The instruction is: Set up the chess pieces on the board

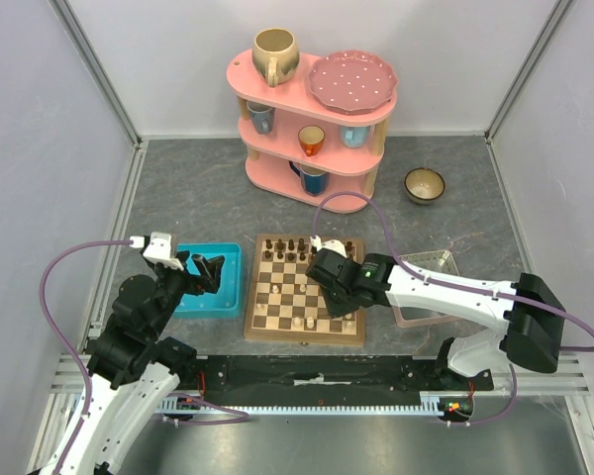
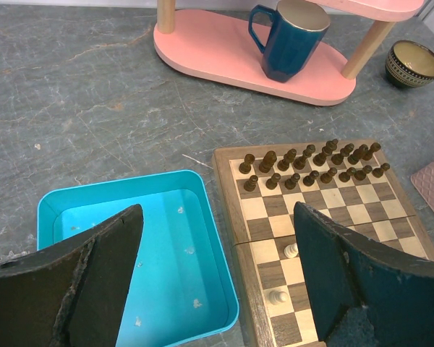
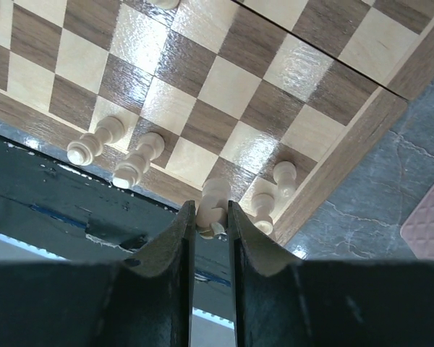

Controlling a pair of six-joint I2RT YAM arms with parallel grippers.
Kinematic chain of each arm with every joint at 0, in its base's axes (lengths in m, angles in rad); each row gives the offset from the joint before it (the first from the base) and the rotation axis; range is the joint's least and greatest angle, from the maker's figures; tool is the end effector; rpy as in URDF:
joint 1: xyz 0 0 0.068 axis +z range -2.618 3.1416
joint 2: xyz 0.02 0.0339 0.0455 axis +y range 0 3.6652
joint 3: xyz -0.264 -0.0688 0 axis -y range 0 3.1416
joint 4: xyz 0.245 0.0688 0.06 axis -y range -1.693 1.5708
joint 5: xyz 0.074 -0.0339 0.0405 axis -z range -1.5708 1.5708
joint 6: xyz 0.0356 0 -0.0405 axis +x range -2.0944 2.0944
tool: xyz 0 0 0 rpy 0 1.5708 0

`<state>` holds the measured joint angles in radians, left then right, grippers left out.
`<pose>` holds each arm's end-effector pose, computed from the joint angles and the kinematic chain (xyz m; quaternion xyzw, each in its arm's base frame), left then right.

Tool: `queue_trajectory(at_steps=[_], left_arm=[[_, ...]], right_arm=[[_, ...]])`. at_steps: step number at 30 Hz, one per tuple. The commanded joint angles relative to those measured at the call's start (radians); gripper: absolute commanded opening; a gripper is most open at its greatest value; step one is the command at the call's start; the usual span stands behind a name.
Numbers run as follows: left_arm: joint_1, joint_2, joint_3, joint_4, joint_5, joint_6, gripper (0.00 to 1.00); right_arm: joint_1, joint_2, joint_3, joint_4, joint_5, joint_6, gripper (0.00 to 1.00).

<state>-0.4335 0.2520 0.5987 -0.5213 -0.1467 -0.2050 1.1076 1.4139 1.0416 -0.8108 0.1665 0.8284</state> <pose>0.0765 -0.0297 0.3000 0.0403 0.7644 -0.1479 0.6263 0.1259 0.2389 0.2400 -0.1202 0.9706 0.1119 0.1761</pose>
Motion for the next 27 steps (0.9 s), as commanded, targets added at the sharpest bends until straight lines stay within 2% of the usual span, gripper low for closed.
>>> queue_trajectory(at_steps=[1, 27], left_arm=[[0.002, -0.007, -0.002, 0.040, 0.006, -0.004, 0.90], [0.001, -0.002, -0.002, 0.041, 0.009, -0.004, 0.90]], right_arm=[[0.017, 0.014, -0.005, 0.045, 0.005, 0.023, 0.17], [0.024, 0.049, -0.087, 0.091, -0.009, 0.029, 0.18]])
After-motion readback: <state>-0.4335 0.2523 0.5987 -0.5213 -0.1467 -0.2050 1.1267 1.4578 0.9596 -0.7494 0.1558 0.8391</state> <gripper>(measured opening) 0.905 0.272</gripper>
